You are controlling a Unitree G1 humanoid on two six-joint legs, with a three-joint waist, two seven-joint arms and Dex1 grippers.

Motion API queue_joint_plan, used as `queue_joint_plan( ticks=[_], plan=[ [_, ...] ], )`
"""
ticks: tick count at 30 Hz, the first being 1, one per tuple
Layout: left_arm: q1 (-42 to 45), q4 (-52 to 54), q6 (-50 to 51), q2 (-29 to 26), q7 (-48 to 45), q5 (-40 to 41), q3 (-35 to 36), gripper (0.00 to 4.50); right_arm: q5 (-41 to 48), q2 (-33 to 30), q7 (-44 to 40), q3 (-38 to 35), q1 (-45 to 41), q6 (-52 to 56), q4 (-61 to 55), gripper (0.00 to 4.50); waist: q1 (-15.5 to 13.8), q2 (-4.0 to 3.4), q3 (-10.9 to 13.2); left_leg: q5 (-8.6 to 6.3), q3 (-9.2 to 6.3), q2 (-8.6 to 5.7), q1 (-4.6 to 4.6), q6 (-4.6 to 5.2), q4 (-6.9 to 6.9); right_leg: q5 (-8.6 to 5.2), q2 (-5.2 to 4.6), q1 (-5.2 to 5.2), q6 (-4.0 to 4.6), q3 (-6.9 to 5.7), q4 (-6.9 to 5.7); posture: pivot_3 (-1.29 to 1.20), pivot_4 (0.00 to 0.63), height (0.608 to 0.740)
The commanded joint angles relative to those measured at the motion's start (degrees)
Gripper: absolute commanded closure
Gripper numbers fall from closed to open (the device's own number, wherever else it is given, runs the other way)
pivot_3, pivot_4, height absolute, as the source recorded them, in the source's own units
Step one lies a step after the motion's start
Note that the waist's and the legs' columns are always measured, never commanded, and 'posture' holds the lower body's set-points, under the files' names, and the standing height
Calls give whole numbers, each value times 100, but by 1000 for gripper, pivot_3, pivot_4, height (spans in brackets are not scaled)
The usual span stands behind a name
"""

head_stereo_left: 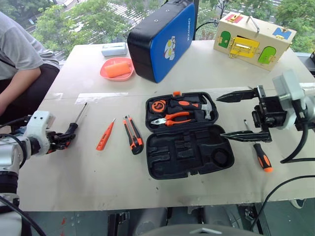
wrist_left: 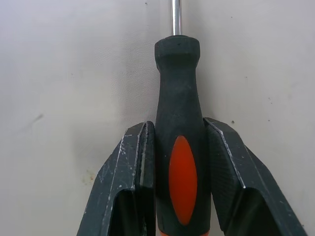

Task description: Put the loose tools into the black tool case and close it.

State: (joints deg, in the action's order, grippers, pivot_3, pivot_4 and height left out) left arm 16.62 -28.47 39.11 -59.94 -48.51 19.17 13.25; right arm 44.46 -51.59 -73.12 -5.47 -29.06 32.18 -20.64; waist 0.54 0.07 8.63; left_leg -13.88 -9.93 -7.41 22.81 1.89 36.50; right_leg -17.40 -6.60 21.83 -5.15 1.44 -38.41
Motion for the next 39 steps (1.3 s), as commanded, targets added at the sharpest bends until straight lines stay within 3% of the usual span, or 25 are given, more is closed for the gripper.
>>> queue_joint_plan(
  ticks=[1,6,8,12,16,24,31,39],
  plan=[
    [216,287,-569,-76,-591,74,40,3416,14,-148,-42,-181,117,-46,-201,0,-20,12,4,0,-5,0,3,-1,3,0,-1,0,0,0,0,0,150,735],
    [805,2557,-148,-434,-1976,787,-406,3416,130,-423,-70,-430,671,132,-346,0,-43,70,11,0,-31,0,43,-2,45,0,1,8,0,-27,-3,0,150,735],
    [932,3348,-109,-412,-2260,838,-836,3416,94,-523,-88,-556,944,115,-425,0,-20,70,7,0,-34,-4,97,-1,85,2,-1,42,-2,-31,-11,0,150,735],
    [1344,4260,51,-154,-2441,565,-1946,3416,6,-608,71,-757,1344,96,-559,0,77,53,1,0,-9,-15,94,1,82,5,-10,52,-9,-24,-17,0,150,735],
    [1949,4215,450,782,-1933,111,-2983,3416,-8,-664,197,-985,1791,123,-771,0,39,58,4,1,-3,-9,95,1,86,5,0,69,-9,-28,-54,0,150,735],
    [2549,3648,654,1504,-2113,-309,-3950,3416,-50,-655,490,-1258,2228,134,-944,0,-11,65,7,2,-1,-9,99,1,98,6,6,68,-12,-30,-55,0,150,735],
    [2782,3294,603,1849,-2133,-511,-4105,3416,128,-611,753,-1432,2321,252,-1060,0,3,67,7,2,-3,-10,100,1,104,7,5,65,-13,-31,-53,0,150,735],
    [2843,3255,478,1554,-2382,-747,-4095,3416,229,-597,893,-1467,2328,264,-1063,0,9,67,7,2,-4,-10,100,1,112,7,5,63,-13,-32,-55,0,150,735]
  ],
)
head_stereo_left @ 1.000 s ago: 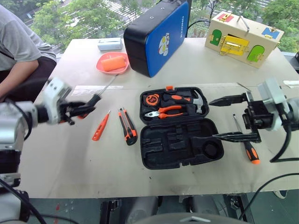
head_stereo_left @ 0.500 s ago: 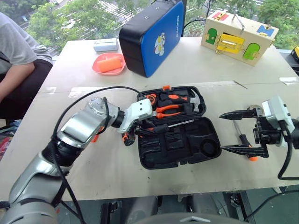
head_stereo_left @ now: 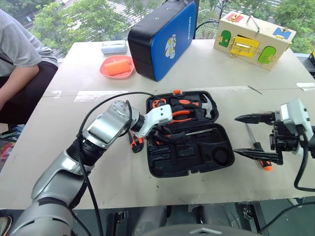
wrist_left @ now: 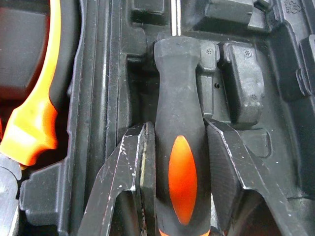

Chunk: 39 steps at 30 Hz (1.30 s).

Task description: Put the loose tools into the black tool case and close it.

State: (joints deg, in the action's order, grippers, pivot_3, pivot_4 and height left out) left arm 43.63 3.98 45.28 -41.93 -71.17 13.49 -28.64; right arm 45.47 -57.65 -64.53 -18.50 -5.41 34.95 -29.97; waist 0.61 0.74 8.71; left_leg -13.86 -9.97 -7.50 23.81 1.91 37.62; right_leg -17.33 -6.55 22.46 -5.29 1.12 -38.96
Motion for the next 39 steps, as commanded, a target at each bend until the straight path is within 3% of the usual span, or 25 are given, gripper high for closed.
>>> queue_joint_plan(
  ticks=[1,13,20,29,32,39],
  plan=[
    [155,-2,-156,-300,-173,-181,109,3416,130,9,38,-157,-43,-20,-122,0,8,0,0,0,0,0,0,0,0,0,0,0,0,0,0,0,150,735],
    [142,-159,-288,-281,-181,-328,101,3416,90,56,-6,-73,-105,-109,-28,0,0,0,0,0,-2,0,-1,0,12,1,1,-4,-2,-2,-5,0,150,735],
    [267,-120,-164,-220,-148,-222,341,135,63,74,-19,-31,-136,-110,-22,0,-29,-1,0,0,-14,-1,0,1,44,6,3,-19,-10,-12,-10,0,150,735],
    [442,-41,-73,-85,-94,-103,596,61,64,98,-2,-18,-142,-113,-16,0,-17,-1,0,-1,-20,-1,2,1,45,7,3,-23,-12,-17,-2,0,150,735],
    [401,-163,-353,-40,-139,-164,582,810,54,119,11,-2,-142,-125,-22,0,-13,-1,0,-1,-20,-1,2,1,45,7,2,-23,-12,-17,-1,0,150,735],
    [389,-336,-666,-8,-311,-187,532,4136,13,162,29,-9,-110,-135,-55,0,-7,-1,0,-1,-20,-2,2,1,45,7,2,-23,-12,-17,-2,0,150,735]
  ],
)
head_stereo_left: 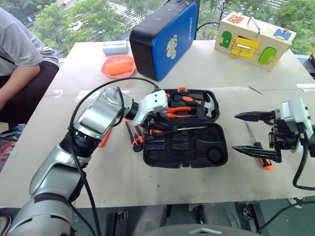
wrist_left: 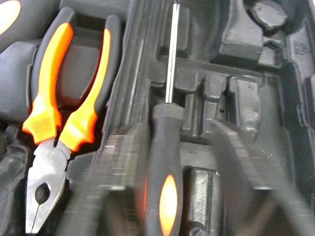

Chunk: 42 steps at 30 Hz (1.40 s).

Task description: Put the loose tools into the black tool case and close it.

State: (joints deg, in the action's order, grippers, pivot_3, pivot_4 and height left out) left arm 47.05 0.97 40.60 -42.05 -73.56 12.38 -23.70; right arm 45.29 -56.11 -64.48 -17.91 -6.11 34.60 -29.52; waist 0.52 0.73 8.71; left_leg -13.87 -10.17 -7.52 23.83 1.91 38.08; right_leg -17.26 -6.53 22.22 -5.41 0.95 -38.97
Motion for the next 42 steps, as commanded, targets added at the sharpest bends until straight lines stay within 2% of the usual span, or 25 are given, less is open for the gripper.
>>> queue_joint_plan(
  ticks=[1,8,12,16,21,25,27,30,34,38,39,42],
  plan=[
    [45,-65,-231,16,-88,-94,14,4409,28,13,29,-70,-38,-99,-104,0,3,0,0,0,0,0,0,0,0,0,0,0,0,0,0,0,150,735],
    [-9,-264,-432,246,-74,-474,-414,4409,-27,34,81,-58,-46,-126,-87,0,-4,0,0,0,0,-2,0,0,1,0,0,-1,0,0,0,0,150,735],
    [-44,-661,-842,367,211,-1217,-929,4409,-82,66,102,-35,-18,-162,-53,0,-24,-2,-5,0,0,-2,-2,0,1,0,-1,-5,0,-1,0,0,150,735],
    [-85,-878,-1140,429,254,-1485,-967,4409,-91,89,133,-36,-1,-158,-72,0,-108,-11,-12,-1,-2,-6,-31,2,10,2,-2,-42,-3,-4,2,0,150,735],
    [-144,-612,-893,401,76,-1083,-492,4409,-75,96,181,-136,119,-144,-100,0,-122,-11,-12,-8,-4,-6,-45,13,10,7,-1,-55,-11,-1,1,0,150,735],
    [-254,-64,-354,322,-214,23,576,4409,-92,88,326,-391,360,-89,-84,0,-79,-9,-10,-1,-9,-5,-38,3,8,7,2,-45,-11,-2,1,0,150,735],
    [-440,274,-415,218,-354,602,1233,4409,-128,115,468,-690,670,-34,-88,0,-52,-7,-9,-1,-18,-5,-4,2,11,7,2,-13,-10,-6,2,0,150,735],
    [-584,618,-149,74,-500,1314,1901,3652,-65,266,717,-1275,1246,141,-194,0,-77,-4,-7,-1,-19,-6,8,1,8,6,-4,-6,-10,-7,11,0,150,735],
    [-640,1035,679,-313,-962,2319,2259,2016,-136,810,884,-2469,2666,283,-575,0,-147,-6,-7,-1,-19,-8,4,2,1,6,-4,-7,-10,-4,12,0,150,735],
    [-596,1278,881,-350,-1034,2722,2199,310,-122,1436,944,-3337,3936,303,-966,0,-142,-11,-7,-1,-23,-13,-14,3,7,7,-3,-30,-11,-2,9,0,150,735],
    [-573,1315,810,-320,-1084,2740,2120,27,-141,1673,954,-3562,4314,270,-1063,0,-144,-10,-7,-2,-26,-12,-18,4,9,7,-4,-37,-10,0,9,0,150,735],
    [-503,1315,685,-238,-1135,2773,1969,27,-199,2051,975,-3883,4959,133,-1193,0,-136,-12,-8,-13,-32,-12,-27,21,9,7,-4,-48,-10,3,9,0,150,735]
  ],
)
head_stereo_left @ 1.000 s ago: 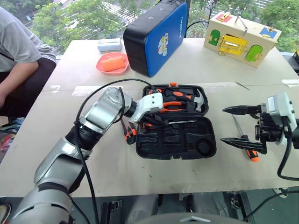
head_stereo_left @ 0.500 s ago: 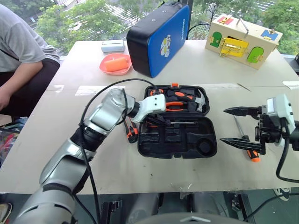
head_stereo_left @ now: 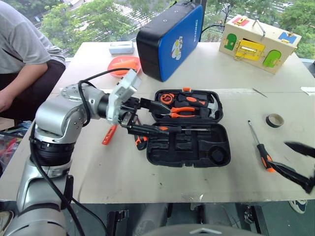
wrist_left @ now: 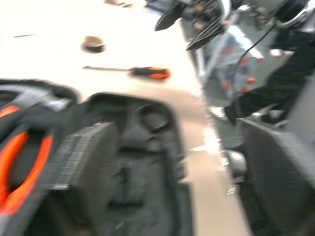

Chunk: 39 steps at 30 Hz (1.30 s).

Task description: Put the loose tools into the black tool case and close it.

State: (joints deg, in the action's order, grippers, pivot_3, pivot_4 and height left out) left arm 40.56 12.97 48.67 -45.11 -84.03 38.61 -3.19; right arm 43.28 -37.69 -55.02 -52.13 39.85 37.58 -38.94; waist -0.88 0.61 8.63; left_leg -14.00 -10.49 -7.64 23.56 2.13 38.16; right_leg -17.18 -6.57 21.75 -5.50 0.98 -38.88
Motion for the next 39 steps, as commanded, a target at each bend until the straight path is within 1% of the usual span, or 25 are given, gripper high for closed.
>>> queue_joint_plan(
  ticks=[1,4,5,10,13,17,20,23,24,26,27,28,30,33,36,38,39],
  plan=[
    [175,92,-135,97,-91,163,-112,27,-19,280,37,-511,500,-212,-269,0,6,-2,0,-1,1,0,-3,1,-1,0,0,-2,0,2,0,0,150,735],
    [236,38,-286,179,-97,84,-233,27,-85,361,117,-517,687,-312,-298,0,19,-4,1,-2,8,0,-8,3,-9,0,0,0,1,5,2,0,150,735],
    [228,68,-367,185,-113,47,-274,27,-137,308,249,-369,595,-290,-310,0,17,-4,1,-2,8,0,-8,3,-11,-1,-1,1,1,6,3,0,150,735],
    [144,266,-623,70,-127,-32,-366,27,-393,40,953,492,-15,10,-336,0,17,-5,2,10,8,2,-9,-18,-24,-2,-2,5,2,10,7,0,150,735],
    [82,391,-688,-9,-16,-71,-351,27,-509,20,1617,1218,-679,371,-170,0,16,-4,2,11,7,2,-7,-19,-27,-2,-2,8,2,9,9,0,150,735],
    [21,568,-624,-86,137,-22,-305,27,-1114,113,2252,2055,-1225,423,215,0,-12,-6,2,12,5,1,-4,-19,-27,-2,-6,8,2,5,10,0,150,735],
    [0,634,-541,-136,228,42,-273,27,-1278,362,2786,2381,-1574,631,443,0,0,-5,3,12,0,0,2,-20,-26,-2,-5,9,2,-1,14,0,150,735],
    [-16,655,-502,-200,272,73,-259,0,-1468,595,3088,2620,-1726,638,559,839,11,-8,3,12,1,-1,-1,-20,-28,-2,-4,11,2,5,11,0,150,735],
    [-32,642,-517,-232,261,71,-254,0,-1536,657,3151,2685,-1727,590,560,1278,16,-7,2,12,1,0,-1,-20,-30,-2,-3,13,2,5,10,0,150,735],
    [-52,603,-560,-281,255,60,-251,0,-1607,805,3310,2764,-1735,574,537,2359,21,-7,2,12,3,0,-3,-20,-30,-2,-1,12,2,7,11,0,150,735],
    [-54,586,-573,-296,253,60,-252,0,-1641,855,3346,2814,-1719,552,515,2682,23,-6,2,12,3,0,-5,-20,-30,-2,1,11,2,6,10,0,150,735],
    [-52,575,-580,-301,259,61,-253,0,-1671,893,3367,2849,-1702,530,496,3233,22,-6,2,12,3,0,-6,-20,-30,-2,3,11,2,7,9,0,150,735],
    [-60,569,-589,-308,278,65,-245,0,-1727,951,3402,2880,-1681,452,465,3948,21,-4,1,12,4,0,-9,-20,-31,-2,5,9,2,7,10,0,150,735],
    [-97,582,-602,-343,294,63,-223,0,-1682,951,3370,2759,-1805,290,408,3957,22,-5,1,12,6,0,-12,-20,-30,-1,25,8,2,8,9,0,150,735],
    [-309,641,-605,-598,232,33,-137,0,-1321,339,2528,2728,-2432,32,350,3956,91,-17,9,12,13,0,-16,-20,-34,-1,29,9,2,11,8,0,150,735],
    [-449,691,-616,-771,194,26,-104,0,-1176,-92,1961,2844,-2845,-70,466,3956,178,-33,20,12,43,0,-27,-18,-39,0,26,7,0,34,5,0,150,735],
    [-588,706,-670,-906,172,-24,-69,0,-1097,-438,1441,3070,-3205,-164,590,3956,178,-29,20,12,50,1,-34,-17,-43,0,26,6,0,40,5,0,150,735]
  ],
)
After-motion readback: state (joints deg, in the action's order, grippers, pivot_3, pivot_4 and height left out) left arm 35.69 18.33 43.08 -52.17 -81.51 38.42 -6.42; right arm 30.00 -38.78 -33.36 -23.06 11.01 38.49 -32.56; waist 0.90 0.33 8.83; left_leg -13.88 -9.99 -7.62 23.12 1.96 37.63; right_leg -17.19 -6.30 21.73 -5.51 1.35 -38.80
